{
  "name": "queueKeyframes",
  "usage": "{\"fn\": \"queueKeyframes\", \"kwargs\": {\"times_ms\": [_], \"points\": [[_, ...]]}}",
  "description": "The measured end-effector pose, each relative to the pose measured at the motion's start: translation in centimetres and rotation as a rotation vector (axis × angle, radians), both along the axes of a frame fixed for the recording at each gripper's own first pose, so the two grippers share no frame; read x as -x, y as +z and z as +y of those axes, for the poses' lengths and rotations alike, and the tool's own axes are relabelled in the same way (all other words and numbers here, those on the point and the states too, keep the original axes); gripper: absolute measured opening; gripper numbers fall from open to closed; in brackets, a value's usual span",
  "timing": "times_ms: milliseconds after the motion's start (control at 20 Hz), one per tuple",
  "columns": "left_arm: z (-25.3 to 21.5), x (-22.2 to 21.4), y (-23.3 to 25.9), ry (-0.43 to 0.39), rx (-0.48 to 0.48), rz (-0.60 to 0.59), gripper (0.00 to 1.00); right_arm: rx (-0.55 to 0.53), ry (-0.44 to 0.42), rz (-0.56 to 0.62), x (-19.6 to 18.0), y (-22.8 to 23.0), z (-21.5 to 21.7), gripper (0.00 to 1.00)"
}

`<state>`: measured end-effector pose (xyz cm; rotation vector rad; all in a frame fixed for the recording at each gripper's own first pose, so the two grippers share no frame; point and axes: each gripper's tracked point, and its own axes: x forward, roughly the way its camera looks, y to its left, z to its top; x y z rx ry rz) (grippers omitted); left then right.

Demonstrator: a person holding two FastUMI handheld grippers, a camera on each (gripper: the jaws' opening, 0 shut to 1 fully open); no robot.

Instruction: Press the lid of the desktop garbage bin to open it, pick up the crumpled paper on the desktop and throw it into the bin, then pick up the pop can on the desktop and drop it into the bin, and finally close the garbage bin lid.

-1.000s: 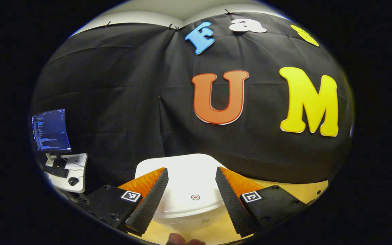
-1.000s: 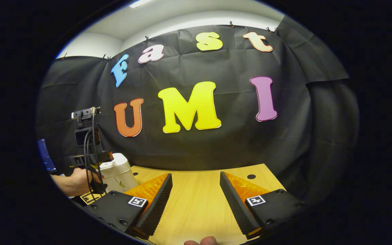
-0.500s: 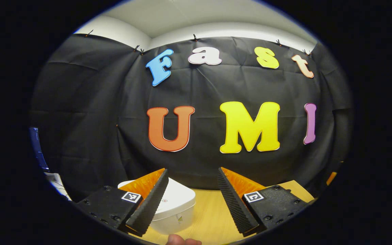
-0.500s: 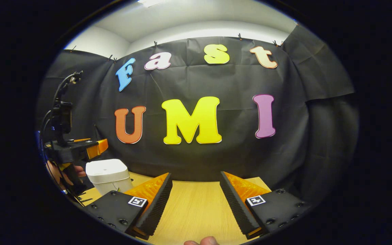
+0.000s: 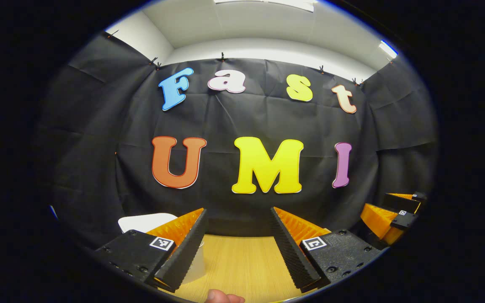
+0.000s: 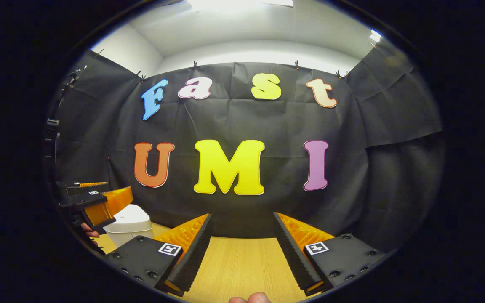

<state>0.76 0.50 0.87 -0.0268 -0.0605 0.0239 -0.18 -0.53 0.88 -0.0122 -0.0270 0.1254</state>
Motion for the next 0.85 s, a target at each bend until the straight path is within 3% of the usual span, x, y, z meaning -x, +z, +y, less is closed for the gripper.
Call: {"fn": "queueKeyframes", "kwargs": {"times_ms": [350,850], "points": [[-1.0,0.9,-0.3,-0.034,-0.024,0.010,0.95,0.003,-0.018,0.001,0.8,-0.1,0.2,0.89],[-1.0,1.8,-0.2,-0.022,-0.031,0.008,0.95,-0.014,-0.030,0.014,1.1,-0.5,0.0,0.90]]}}
